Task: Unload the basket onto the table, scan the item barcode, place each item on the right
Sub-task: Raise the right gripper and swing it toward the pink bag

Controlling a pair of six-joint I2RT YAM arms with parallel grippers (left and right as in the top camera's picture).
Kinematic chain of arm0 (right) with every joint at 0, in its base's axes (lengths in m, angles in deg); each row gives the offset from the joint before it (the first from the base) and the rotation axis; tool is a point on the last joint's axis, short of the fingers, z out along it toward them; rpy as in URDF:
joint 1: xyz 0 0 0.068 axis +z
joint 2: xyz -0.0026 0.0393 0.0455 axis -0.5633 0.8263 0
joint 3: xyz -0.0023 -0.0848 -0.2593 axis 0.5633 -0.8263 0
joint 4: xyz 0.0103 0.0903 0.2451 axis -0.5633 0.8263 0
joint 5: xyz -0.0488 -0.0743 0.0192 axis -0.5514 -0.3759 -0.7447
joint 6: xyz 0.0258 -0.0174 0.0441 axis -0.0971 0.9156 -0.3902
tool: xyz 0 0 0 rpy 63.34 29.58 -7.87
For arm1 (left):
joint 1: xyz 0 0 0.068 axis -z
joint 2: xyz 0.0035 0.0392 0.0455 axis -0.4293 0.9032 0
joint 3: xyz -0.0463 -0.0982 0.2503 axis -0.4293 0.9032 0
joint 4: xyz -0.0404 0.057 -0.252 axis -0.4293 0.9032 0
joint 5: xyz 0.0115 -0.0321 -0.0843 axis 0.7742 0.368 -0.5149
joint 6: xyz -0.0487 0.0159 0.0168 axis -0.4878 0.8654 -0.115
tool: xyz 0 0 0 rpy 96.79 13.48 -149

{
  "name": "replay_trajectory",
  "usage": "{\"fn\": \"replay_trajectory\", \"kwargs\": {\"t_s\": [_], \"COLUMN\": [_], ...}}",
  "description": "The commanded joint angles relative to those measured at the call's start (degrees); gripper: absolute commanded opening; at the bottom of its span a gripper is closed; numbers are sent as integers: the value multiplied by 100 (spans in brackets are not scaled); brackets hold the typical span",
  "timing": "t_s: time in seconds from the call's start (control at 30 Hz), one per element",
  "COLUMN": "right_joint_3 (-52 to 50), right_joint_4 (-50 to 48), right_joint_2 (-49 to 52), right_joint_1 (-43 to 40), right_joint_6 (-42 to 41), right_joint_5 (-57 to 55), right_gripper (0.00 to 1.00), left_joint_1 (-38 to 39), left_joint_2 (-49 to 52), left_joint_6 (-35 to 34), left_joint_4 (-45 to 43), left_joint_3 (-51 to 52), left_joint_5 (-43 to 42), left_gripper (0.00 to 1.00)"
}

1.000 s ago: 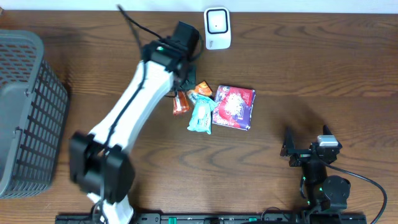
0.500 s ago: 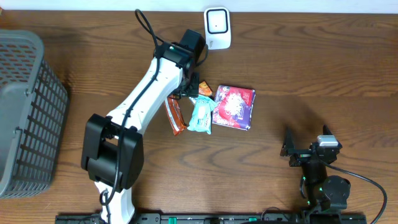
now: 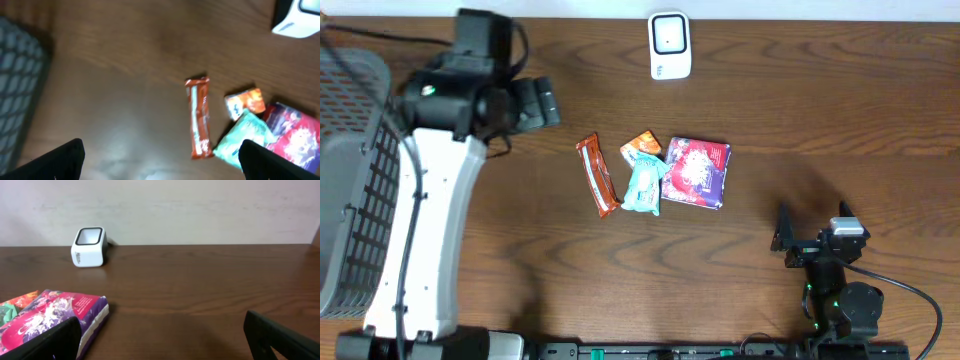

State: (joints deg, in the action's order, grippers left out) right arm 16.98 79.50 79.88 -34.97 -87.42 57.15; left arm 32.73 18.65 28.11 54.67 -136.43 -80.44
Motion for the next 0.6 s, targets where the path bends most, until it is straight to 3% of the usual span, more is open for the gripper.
{"fn": "replay_trajectory", "kwargs": {"t_s": [0.0,0.47,0.57], "right_joint_3": [-13,-13,-13], "right_joint_4": [13,-155,-581], "right_joint_2": [-22,-22,-22], "right_joint_1": [-39,-39,-37], "right_joint_6": [-63,-68,-968], "right_joint_5": [-26,-46,890], "right_gripper": [99,99,99], "left_joint_1": [-146,-151,-151], "left_joint_2": [22,22,22], "left_joint_6": [-50,-50,-50], "left_joint_4": [409,603,603], "left_joint_3": [11,22,22], "left_joint_5": [-35,-35,-35], "left_gripper": [98,98,98]}}
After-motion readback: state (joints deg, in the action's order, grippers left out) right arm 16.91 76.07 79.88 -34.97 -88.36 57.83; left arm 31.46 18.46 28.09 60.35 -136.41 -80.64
